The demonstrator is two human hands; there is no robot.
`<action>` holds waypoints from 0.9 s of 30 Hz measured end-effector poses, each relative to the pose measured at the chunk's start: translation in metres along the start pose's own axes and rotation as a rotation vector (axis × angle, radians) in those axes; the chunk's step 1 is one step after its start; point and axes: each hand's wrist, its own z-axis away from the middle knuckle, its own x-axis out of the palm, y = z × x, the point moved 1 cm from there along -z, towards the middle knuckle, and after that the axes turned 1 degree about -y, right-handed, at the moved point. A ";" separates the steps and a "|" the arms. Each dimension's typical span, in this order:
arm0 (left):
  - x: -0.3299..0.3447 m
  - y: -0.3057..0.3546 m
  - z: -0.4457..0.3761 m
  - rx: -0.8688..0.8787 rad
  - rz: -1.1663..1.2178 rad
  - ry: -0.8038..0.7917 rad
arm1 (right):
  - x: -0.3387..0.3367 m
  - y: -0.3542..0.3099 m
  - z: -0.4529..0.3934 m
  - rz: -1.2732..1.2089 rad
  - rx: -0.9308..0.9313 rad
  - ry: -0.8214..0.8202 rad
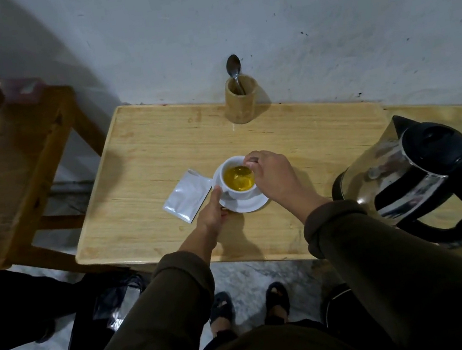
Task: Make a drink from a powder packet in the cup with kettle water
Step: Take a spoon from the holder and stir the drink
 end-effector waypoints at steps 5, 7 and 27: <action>0.000 -0.001 0.000 -0.023 -0.009 0.019 | -0.001 -0.007 0.000 -0.038 0.002 -0.069; 0.001 -0.001 0.001 -0.024 -0.003 0.024 | -0.003 -0.009 0.000 -0.011 0.005 -0.097; 0.002 0.003 0.007 -0.011 -0.010 0.016 | -0.005 -0.013 -0.002 0.053 0.004 -0.116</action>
